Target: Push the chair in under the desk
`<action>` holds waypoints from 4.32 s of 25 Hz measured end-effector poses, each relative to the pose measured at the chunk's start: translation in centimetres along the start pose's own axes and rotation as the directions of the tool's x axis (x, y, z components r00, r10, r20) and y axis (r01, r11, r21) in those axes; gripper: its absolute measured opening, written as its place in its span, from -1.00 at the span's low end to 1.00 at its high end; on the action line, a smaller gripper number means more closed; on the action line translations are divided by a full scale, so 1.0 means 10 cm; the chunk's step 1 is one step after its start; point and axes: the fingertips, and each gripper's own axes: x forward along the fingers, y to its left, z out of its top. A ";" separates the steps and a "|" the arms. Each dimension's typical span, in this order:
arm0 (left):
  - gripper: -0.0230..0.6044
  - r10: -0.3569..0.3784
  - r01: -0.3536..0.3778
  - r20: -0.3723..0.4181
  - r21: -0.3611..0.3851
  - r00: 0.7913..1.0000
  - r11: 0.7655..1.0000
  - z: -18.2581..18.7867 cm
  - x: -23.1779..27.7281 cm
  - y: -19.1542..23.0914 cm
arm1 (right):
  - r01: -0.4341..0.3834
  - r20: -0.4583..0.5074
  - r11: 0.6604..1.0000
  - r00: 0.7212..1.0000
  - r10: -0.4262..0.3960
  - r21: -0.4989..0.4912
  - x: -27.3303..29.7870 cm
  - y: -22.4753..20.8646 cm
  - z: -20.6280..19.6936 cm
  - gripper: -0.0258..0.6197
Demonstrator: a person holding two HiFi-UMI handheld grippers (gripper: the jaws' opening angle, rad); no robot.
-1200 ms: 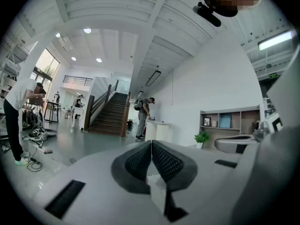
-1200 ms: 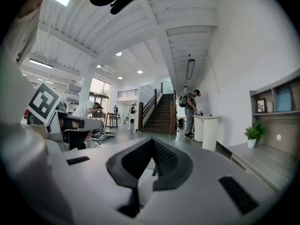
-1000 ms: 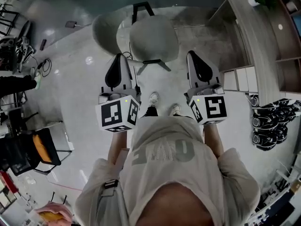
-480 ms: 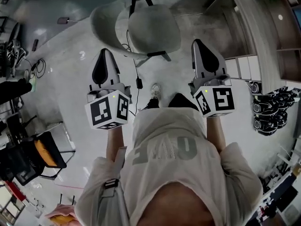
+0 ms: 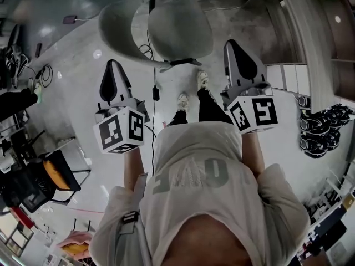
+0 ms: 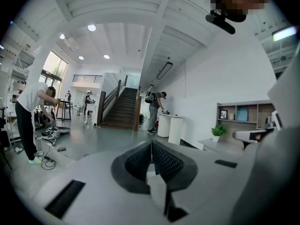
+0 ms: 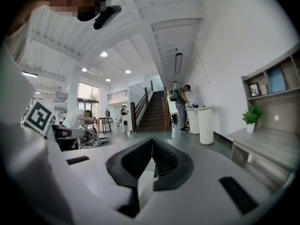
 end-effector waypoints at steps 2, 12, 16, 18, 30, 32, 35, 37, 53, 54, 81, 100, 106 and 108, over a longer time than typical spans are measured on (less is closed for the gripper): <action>-0.87 0.014 -0.013 -0.008 0.018 1.000 1.000 0.02 0.08 -0.10 | -0.029 0.019 1.000 0.999 0.029 0.009 0.15 -0.09 0.03 -0.86; -0.87 0.121 -0.122 0.017 0.044 0.993 0.992 0.35 0.81 -0.63 | -0.038 0.038 0.998 0.999 0.036 0.046 0.55 -1.20 0.17 -0.86; -0.87 0.172 -0.173 0.024 0.072 0.985 0.982 0.44 0.90 -0.68 | -0.049 0.020 0.998 0.999 0.048 0.049 0.66 -1.37 0.18 -0.86; -0.87 0.189 -0.190 0.024 0.058 0.982 0.980 0.44 0.94 -0.67 | -0.065 0.019 0.997 0.998 0.064 0.046 0.74 -1.36 0.20 -0.86; -0.87 0.229 -0.229 0.043 0.013 0.973 0.973 0.51 0.94 -0.20 | -0.162 0.011 0.986 0.987 0.162 0.031 1.17 -0.70 0.26 -0.86; -0.87 0.246 -0.246 0.040 -0.006 0.969 0.969 0.50 0.94 -0.02 | -0.193 0.005 0.981 0.981 0.193 0.026 1.27 -0.50 0.23 -0.86; -0.87 0.267 -0.267 0.036 -0.006 0.963 0.964 0.51 0.94 0.26 | -0.259 -0.009 0.965 0.966 0.259 0.029 1.43 -0.16 0.18 -0.86; -0.87 0.280 -0.280 0.029 0.001 0.960 0.960 0.51 0.96 0.46 | -0.307 -0.025 0.951 0.951 0.307 0.031 1.58 0.09 0.15 -0.86; -0.16 0.054 -0.121 -0.354 -0.170 0.934 0.978 -0.92 1.84 1.78 | -0.540 -0.384 0.834 0.750 0.539 0.115 2.40 2.53 -1.61 -0.26; -0.16 0.038 -0.112 -0.384 -0.173 0.923 0.978 -1.06 1.90 1.82 | -0.545 -0.409 0.830 0.734 0.542 0.121 2.43 2.62 -1.78 -0.26; -0.19 -0.064 -0.113 -0.630 -0.237 0.774 0.965 -2.37 2.59 1.88 | -0.574 -0.605 0.819 0.654 0.453 -0.007 2.61 3.07 -3.40 -0.27; -0.62 -0.026 -0.105 -0.666 -0.156 0.745 0.982 -2.28 3.03 1.14 | -0.503 -0.523 0.864 0.728 0.443 0.031 2.65 2.25 -3.15 -0.42; -0.62 -0.059 -0.093 -0.669 -0.189 0.741 0.978 -2.36 3.07 0.71 | -0.479 -0.520 0.878 0.749 0.410 0.002 2.50 1.82 -3.15 -0.44; -0.62 -0.078 -0.081 -0.668 -0.204 0.740 0.976 -2.37 3.08 0.53 | -0.469 -0.512 0.883 0.760 0.401 -0.005 2.43 1.64 -3.13 -0.44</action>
